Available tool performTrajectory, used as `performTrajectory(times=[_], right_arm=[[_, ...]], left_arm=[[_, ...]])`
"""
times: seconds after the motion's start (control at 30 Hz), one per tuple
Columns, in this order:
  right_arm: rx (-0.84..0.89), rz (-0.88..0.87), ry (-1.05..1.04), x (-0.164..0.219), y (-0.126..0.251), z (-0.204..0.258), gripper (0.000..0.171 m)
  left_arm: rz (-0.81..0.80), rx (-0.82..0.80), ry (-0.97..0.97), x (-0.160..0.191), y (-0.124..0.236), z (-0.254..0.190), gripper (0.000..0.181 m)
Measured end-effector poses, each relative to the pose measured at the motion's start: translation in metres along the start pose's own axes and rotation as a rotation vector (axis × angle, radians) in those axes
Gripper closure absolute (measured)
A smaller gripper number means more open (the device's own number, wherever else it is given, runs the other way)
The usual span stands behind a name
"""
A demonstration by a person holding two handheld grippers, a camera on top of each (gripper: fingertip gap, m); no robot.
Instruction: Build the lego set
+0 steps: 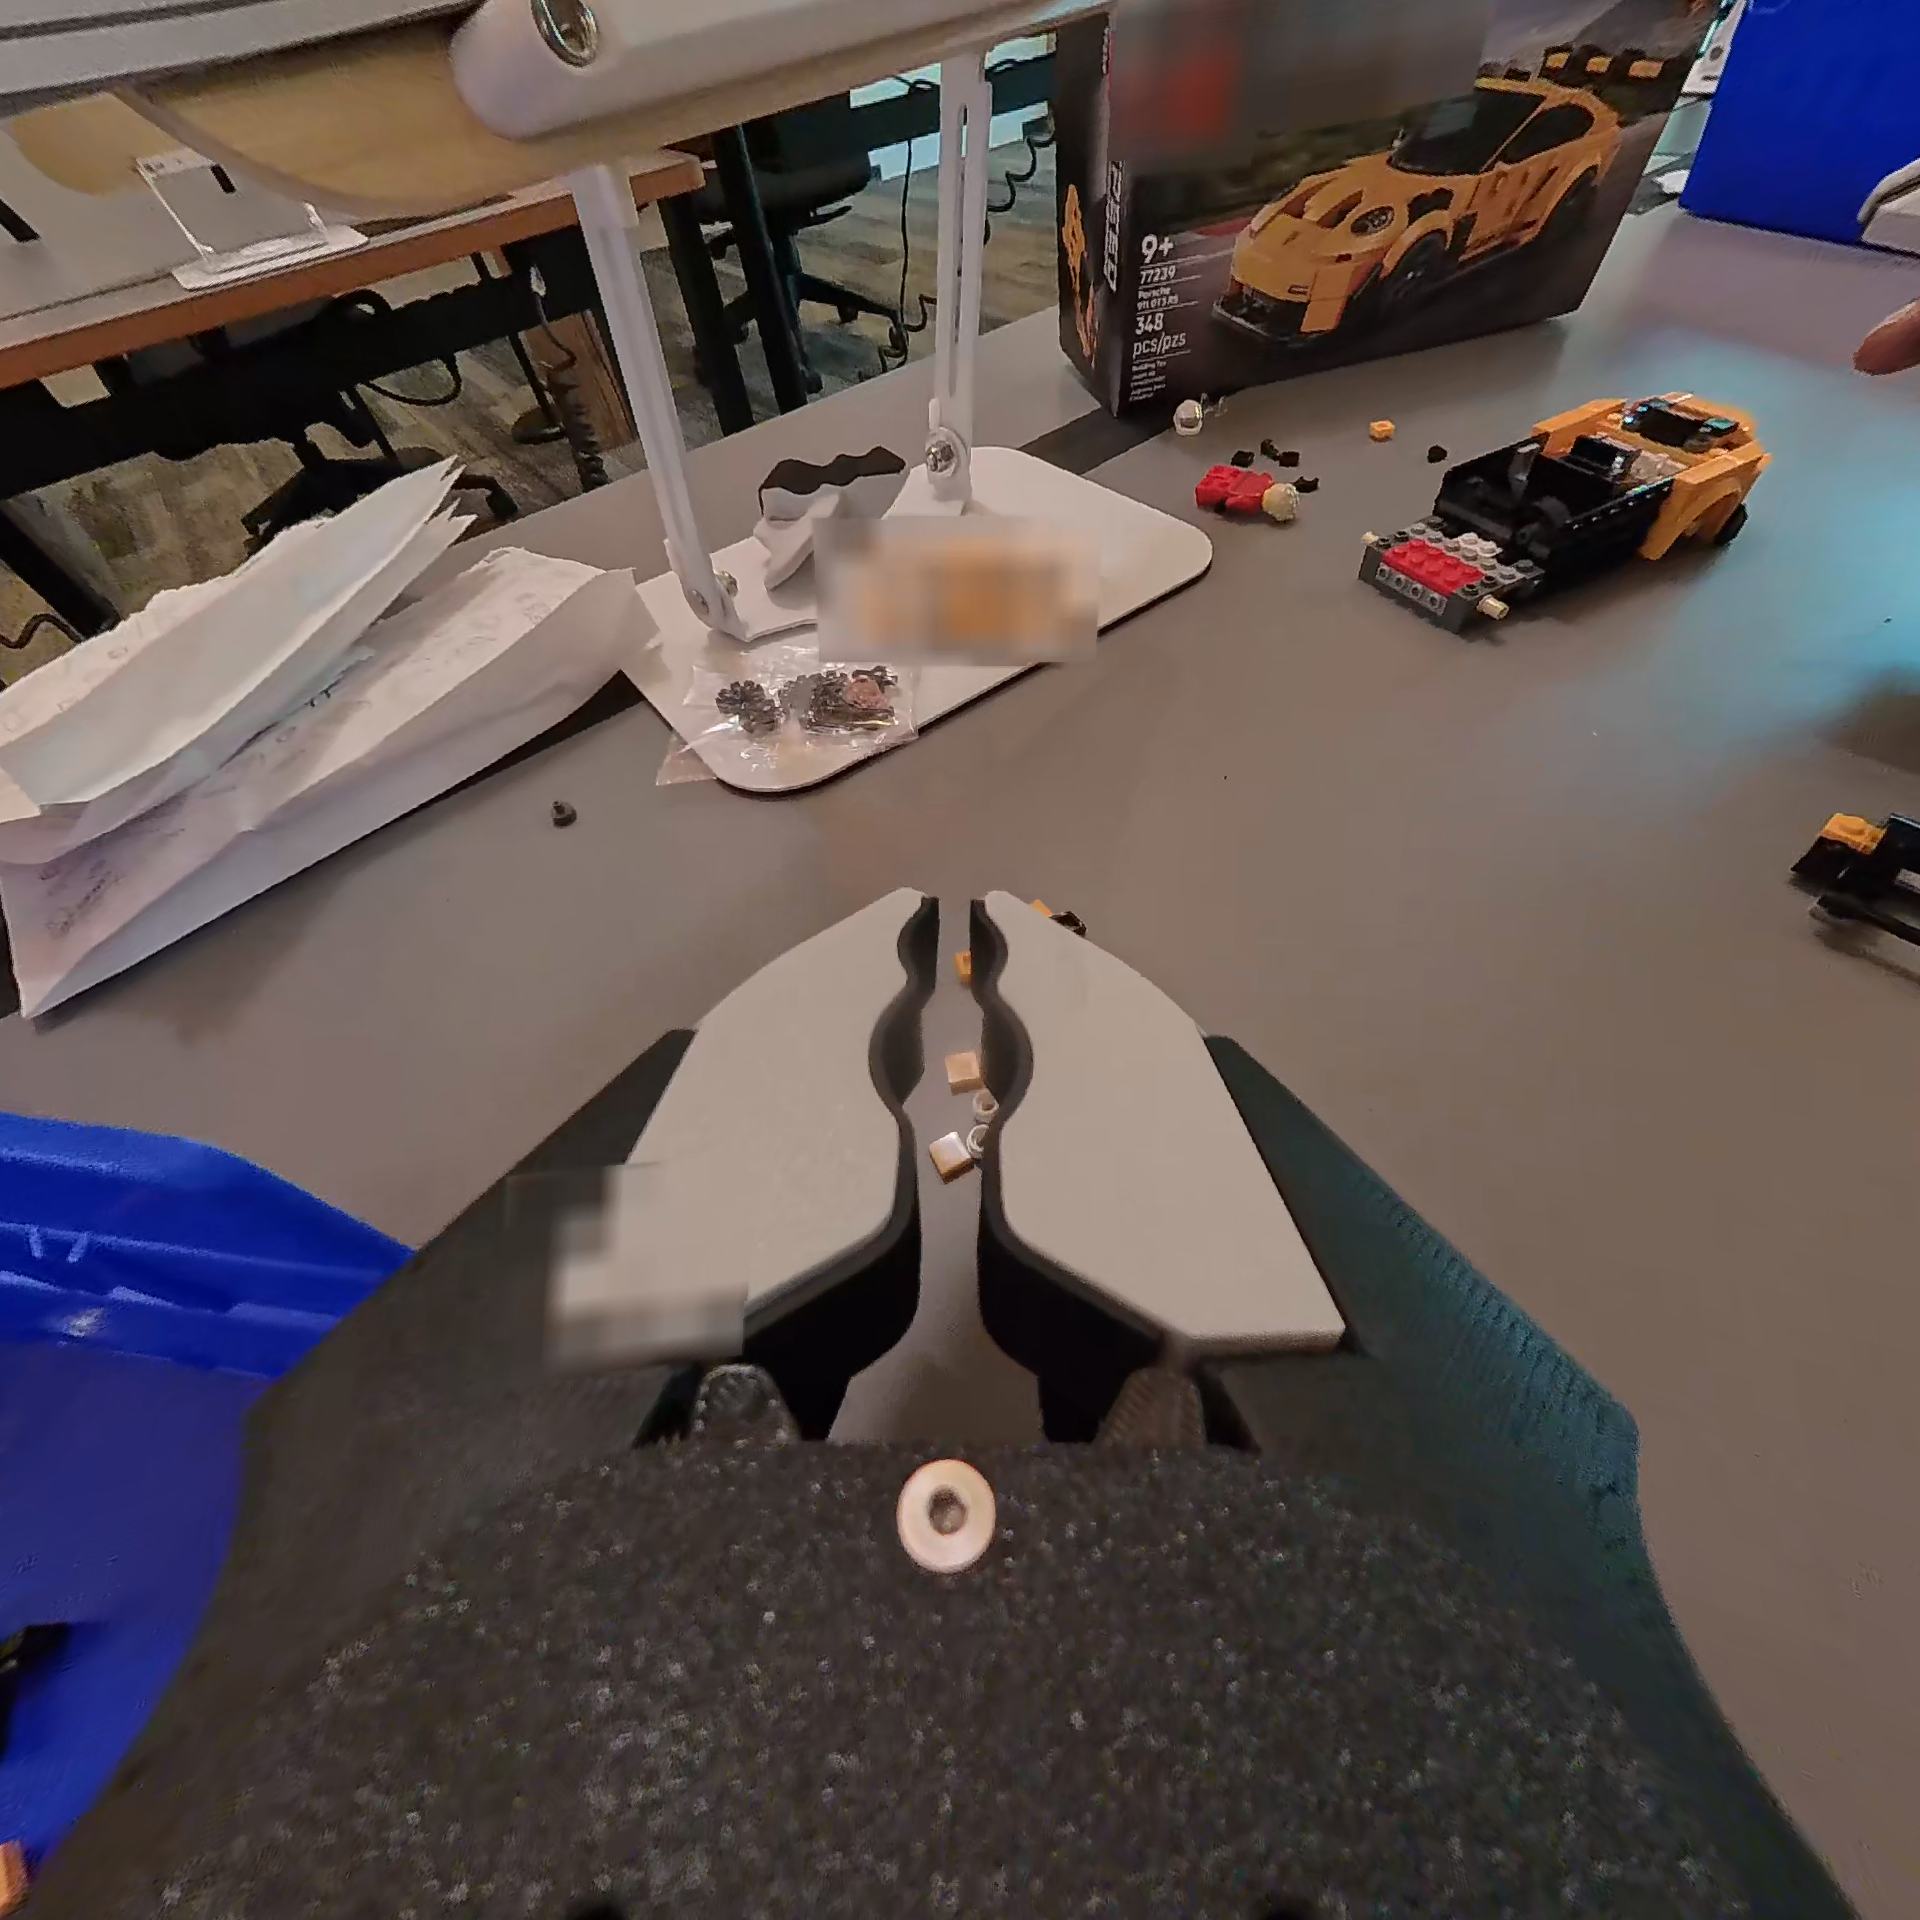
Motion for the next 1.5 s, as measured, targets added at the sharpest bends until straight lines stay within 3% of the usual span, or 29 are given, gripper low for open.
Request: performTrajectory(times=[0.33, 0.8, 0.93, 1.03, 1.13, 1.23, 1.37, 1.5], right_arm=[[-0.005, -0.004, -0.024, 0.0, -0.001, 0.001, 0.171], [-0.037, 0.002, -0.017, -0.001, -0.001, 0.006, 0.17], [-0.039, 0.006, -0.023, 0.001, -0.001, 0.005, 0.17], [-0.02, -0.001, -0.028, 0.0, 0.0, 0.003, 0.17], [0.021, -0.025, -0.034, -0.002, 0.003, -0.002, 0.17], [0.038, -0.043, -0.033, -0.005, 0.004, -0.004, 0.169], [0.042, -0.037, -0.051, -0.002, 0.003, -0.005, 0.17], [0.04, -0.034, -0.042, -0.002, 0.003, -0.005, 0.169]], left_arm=[[0.046, 0.044, -0.073, -0.003, 0.005, 0.004, 0.171], [0.307, 0.219, -0.196, 0.024, 0.002, -0.004, 0.169], [0.248, 0.203, -0.185, 0.015, 0.006, -0.002, 0.175], [0.092, 0.119, -0.183, -0.007, 0.015, 0.006, 0.181], [-0.151, -0.054, -0.138, -0.053, 0.049, 0.031, 0.181], [-0.26, -0.239, -0.077, -0.086, 0.095, 0.075, 0.181], [-0.142, -0.428, -0.034, -0.084, 0.138, 0.138, 0.181], [0.178, -0.359, 0.007, -0.06, 0.148, 0.191, 0.181]])
Point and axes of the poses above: each gripper's, where its closed fingertips meet, y back along the fingers, x out of its underside, z = x × y across the jaws, the point moved 7 cm from there along y, back along the fingers, and after that the axes turned 9 degrees about -x, right-handed, at the moved point
